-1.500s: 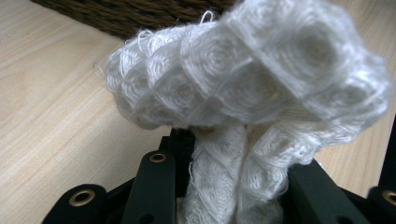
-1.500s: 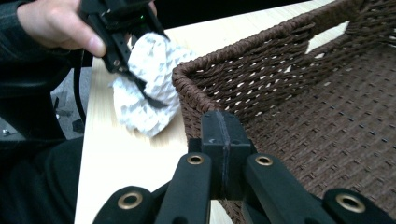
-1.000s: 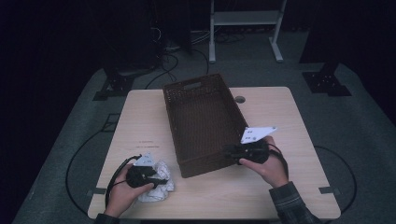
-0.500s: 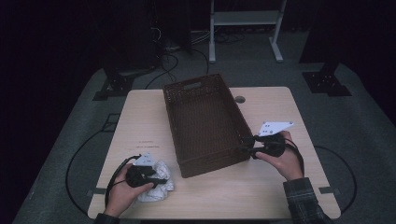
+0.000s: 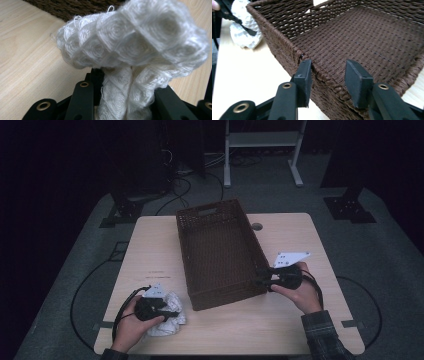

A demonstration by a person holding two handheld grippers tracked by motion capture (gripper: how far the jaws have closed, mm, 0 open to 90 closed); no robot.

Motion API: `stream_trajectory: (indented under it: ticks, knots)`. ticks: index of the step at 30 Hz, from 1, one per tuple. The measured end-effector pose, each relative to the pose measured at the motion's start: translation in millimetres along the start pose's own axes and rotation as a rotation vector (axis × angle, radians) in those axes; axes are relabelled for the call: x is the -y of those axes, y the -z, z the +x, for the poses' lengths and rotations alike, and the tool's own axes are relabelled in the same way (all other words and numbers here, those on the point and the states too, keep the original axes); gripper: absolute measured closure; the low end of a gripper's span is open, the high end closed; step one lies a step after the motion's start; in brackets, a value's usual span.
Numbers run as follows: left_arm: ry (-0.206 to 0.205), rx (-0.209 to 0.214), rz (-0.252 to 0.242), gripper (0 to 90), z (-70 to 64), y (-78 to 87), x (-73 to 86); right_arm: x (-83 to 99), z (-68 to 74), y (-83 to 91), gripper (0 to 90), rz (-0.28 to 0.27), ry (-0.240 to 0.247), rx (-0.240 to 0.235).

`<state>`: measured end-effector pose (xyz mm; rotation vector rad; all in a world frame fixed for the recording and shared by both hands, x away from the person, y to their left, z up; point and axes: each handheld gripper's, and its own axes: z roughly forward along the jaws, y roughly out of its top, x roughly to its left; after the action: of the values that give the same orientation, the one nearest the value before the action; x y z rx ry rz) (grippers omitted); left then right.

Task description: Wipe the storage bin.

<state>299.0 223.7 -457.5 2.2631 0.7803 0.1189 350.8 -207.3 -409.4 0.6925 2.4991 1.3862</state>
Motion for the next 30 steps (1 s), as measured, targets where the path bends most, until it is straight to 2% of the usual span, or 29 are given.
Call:
stream_trajectory:
  ticks: [9,18,30]
  knots:
    - [0.000,-0.006,-0.007,67.3,-0.2,2.2,0.1,-3.2,15.0,-9.7,62.7,-0.005,0.014,-0.027]
    - [-0.008,-0.001,-0.003,67.3,-1.1,1.6,-0.7,-11.3,26.9,-25.8,67.9,-0.013,0.024,-0.012]
    - [-0.003,-0.001,-0.010,67.3,-0.7,2.8,-0.2,-18.5,51.2,-40.0,80.0,-0.001,0.063,-0.130]
